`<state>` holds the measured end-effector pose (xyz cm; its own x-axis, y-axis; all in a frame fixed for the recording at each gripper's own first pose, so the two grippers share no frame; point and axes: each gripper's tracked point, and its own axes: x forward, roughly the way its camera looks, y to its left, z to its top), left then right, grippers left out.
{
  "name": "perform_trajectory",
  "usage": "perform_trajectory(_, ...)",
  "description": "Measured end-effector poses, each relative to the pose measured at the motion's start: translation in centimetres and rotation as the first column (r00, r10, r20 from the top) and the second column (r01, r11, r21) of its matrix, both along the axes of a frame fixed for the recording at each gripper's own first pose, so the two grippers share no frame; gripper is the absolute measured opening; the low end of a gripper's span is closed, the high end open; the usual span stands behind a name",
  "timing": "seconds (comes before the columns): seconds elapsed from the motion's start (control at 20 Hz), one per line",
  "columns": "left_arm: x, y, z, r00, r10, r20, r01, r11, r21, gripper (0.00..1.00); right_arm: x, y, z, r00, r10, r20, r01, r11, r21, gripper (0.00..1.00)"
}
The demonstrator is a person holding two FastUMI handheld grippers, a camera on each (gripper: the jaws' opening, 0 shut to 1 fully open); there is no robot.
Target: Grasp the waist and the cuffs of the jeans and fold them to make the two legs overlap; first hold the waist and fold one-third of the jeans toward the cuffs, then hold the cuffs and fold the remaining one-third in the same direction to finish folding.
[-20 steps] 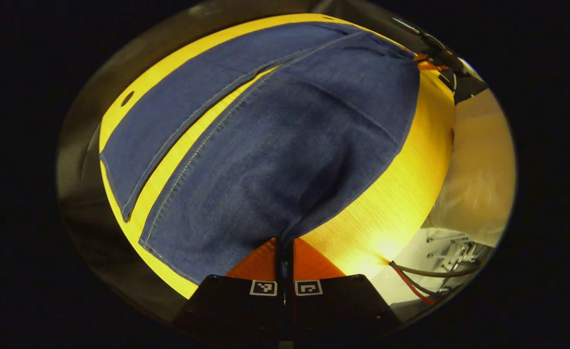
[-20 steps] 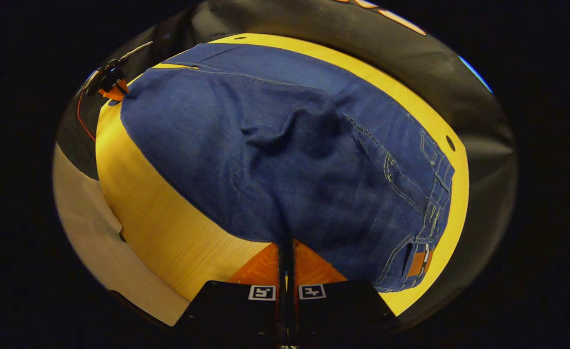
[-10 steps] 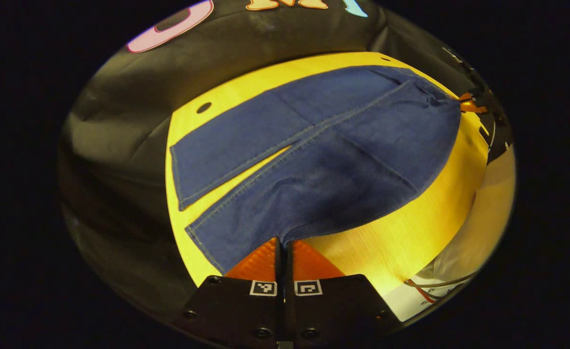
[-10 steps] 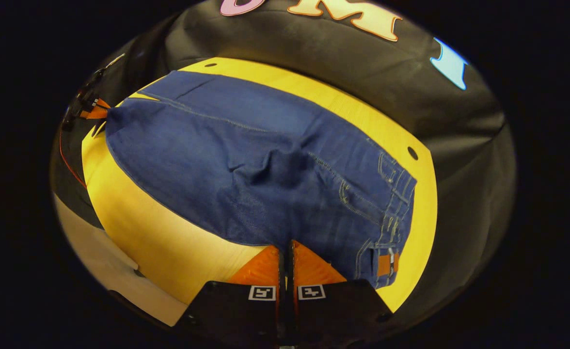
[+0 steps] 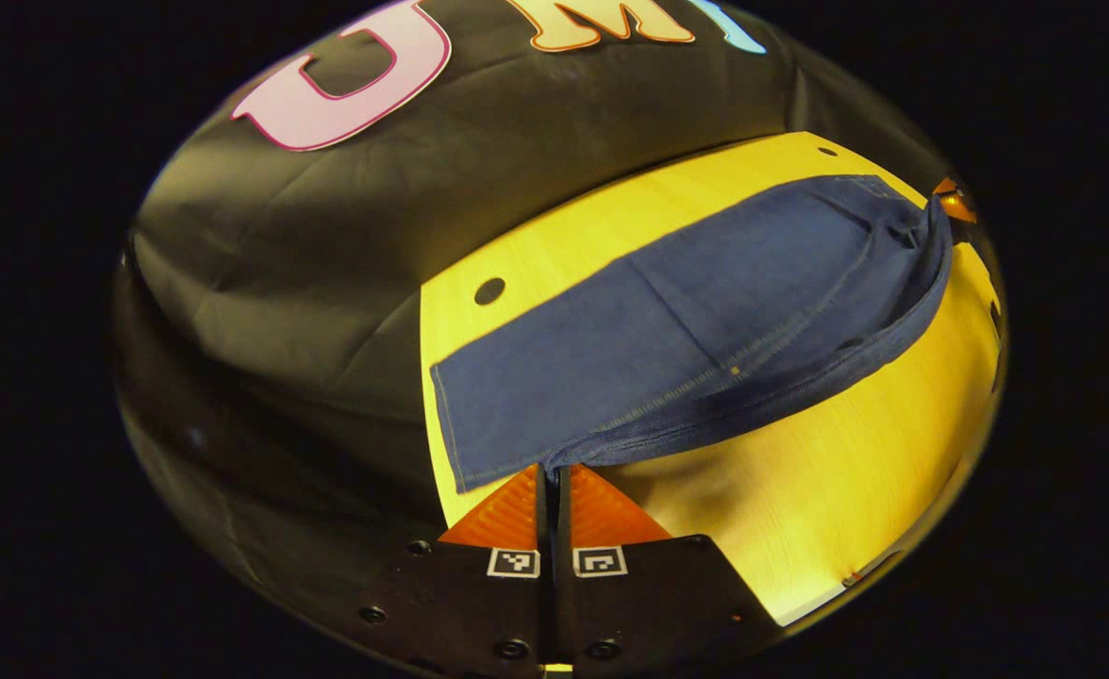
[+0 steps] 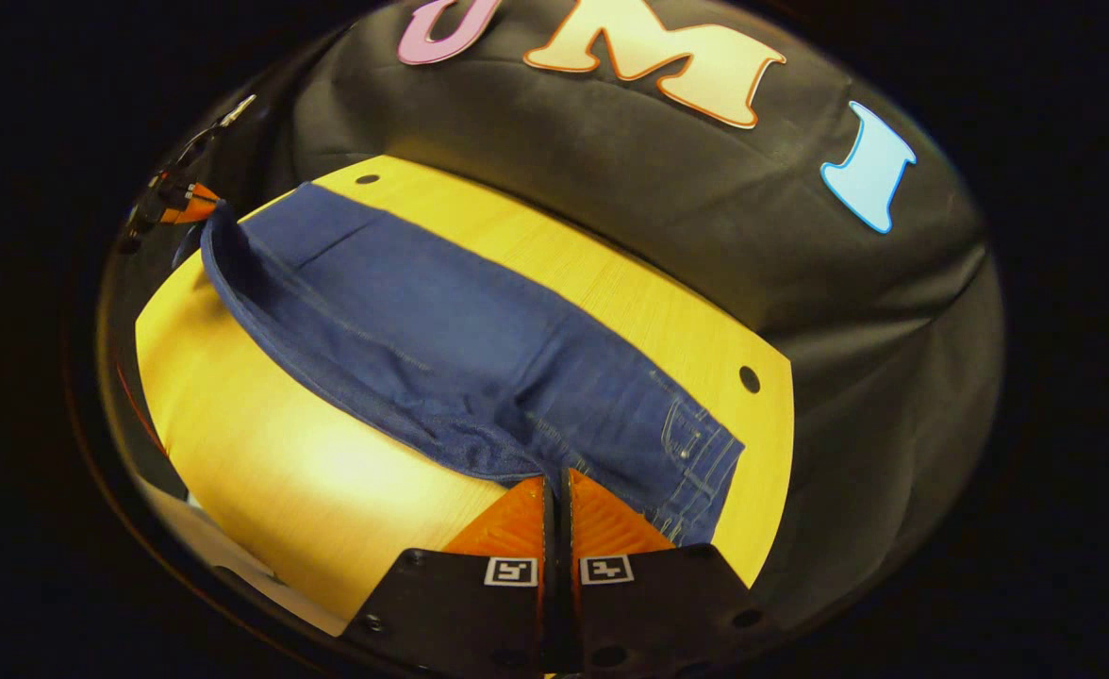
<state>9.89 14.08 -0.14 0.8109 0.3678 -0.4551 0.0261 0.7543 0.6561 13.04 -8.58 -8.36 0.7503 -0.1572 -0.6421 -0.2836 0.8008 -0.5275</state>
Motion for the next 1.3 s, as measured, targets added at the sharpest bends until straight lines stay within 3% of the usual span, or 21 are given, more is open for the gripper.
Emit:
perform_trajectory(0.45, 13.7, 2.3, 0.2, 0.994, 0.087, 0.059, -0.093, 0.990, 0.106, 0.00, 13.7, -2.2, -4.2, 0.986, -0.159, 0.042, 0.155, 0.985, 0.070, 0.02)
perform_trajectory(0.65, 16.9, 4.4, -0.3, 0.982, 0.157, 0.106, -0.167, 0.981, 0.098, 0.00, 19.3, -1.6, -7.4, 0.985, -0.164, 0.049, 0.157, 0.979, 0.132, 0.02)
perform_trajectory(0.8, 18.1, 4.7, -0.9, 0.978, 0.171, 0.120, -0.183, 0.978, 0.100, 0.00, 20.5, -2.3, -9.4, 0.986, -0.163, 0.028, 0.157, 0.976, 0.149, 0.00)
perform_trajectory(0.95, 18.4, 4.4, -0.9, 0.972, 0.169, 0.164, -0.184, 0.980, 0.082, 0.00, 20.9, -2.4, -8.8, 0.992, -0.115, 0.052, 0.106, 0.983, 0.149, 0.10)
perform_trajectory(1.0, 18.2, 4.2, -0.7, 0.968, 0.172, 0.183, -0.186, 0.981, 0.063, 0.01, 20.6, -2.7, -8.4, 0.992, -0.118, 0.053, 0.108, 0.980, 0.165, 0.18)
perform_trajectory(1.05, 18.4, 3.6, -0.9, 0.969, 0.159, 0.188, -0.165, 0.986, 0.018, 0.02, 20.4, -2.8, -7.7, 0.991, -0.123, 0.056, 0.110, 0.976, 0.187, 0.45)
perform_trajectory(1.1, 18.0, 2.8, -0.8, 0.969, 0.149, 0.195, -0.147, 0.989, -0.027, 0.06, 20.2, -3.0, -6.8, 0.988, -0.136, 0.072, 0.118, 0.969, 0.218, 0.73)
perform_trajectory(1.15, 17.4, 1.5, -0.4, 0.965, 0.157, 0.210, -0.149, 0.987, -0.051, 0.38, 20.1, -2.9, -6.0, 0.985, -0.148, 0.086, 0.120, 0.955, 0.272, 1.00)
perform_trajectory(1.25, 16.1, 0.0, 1.3, 0.943, 0.167, 0.289, -0.147, 0.985, -0.089, 1.00, 19.0, -3.4, -2.9, 0.976, -0.179, 0.122, 0.126, 0.927, 0.353, 1.00)
perform_trajectory(1.3, 15.8, -1.2, 2.2, 0.933, 0.163, 0.322, -0.128, 0.984, -0.125, 0.97, 18.3, -4.4, -1.6, 0.970, -0.191, 0.147, 0.125, 0.921, 0.370, 1.00)
